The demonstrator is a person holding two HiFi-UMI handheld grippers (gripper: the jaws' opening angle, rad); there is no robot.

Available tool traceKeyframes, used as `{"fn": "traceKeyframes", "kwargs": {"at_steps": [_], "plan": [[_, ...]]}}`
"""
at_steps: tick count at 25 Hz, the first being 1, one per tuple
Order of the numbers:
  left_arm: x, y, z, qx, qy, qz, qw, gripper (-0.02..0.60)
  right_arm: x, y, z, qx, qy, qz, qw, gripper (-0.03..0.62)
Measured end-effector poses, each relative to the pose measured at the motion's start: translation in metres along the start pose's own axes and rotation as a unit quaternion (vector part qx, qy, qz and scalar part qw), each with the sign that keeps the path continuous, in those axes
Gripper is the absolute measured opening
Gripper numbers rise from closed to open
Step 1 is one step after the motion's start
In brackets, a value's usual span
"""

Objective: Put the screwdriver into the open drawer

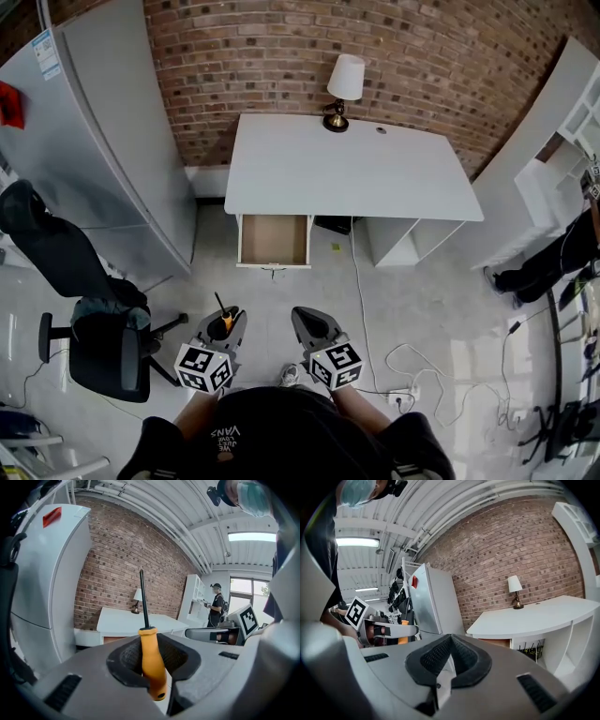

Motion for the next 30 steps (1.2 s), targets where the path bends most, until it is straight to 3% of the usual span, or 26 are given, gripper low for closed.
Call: {"fn": "traceKeyframes", "kwargs": {"at_steps": [4, 11, 20, 30], "plan": [[0.004, -0.026, 0.01, 0.008, -0.001, -0.004, 1.0, 0.067, 0.005, 0.0, 0.028, 0.011, 0.0, 0.0, 1.0, -0.004], [0.012, -0.07, 0.003, -0.01, -0.003, -0.026, 0.9996, 0.066, 0.011, -0.007, 0.059, -0.011, -0.02, 0.003, 1.0, -0.005], [0.029, -0.141, -0.035, -0.096, -0.021, -0.059, 0.9934, 0.067, 0.013, -0.035, 0.08, -0.091, -0.048, 0.012, 0.995, -0.005], [0.049, -0.229, -0.09, -0.196, -0.064, -0.106, 0.9729, 0.067, 0.024, -0.092, 0.101, -0.182, -0.075, 0.019, 0.98, -0.005]]}}
Point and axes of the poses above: the fingertips, and each gripper's own axes: y backward along the fingers, z to its right, x out of its top, the point moved 9 cm from there along y, backward along the fingers, and after that the axes turned 1 degree about -y, right-handed, at the moved point
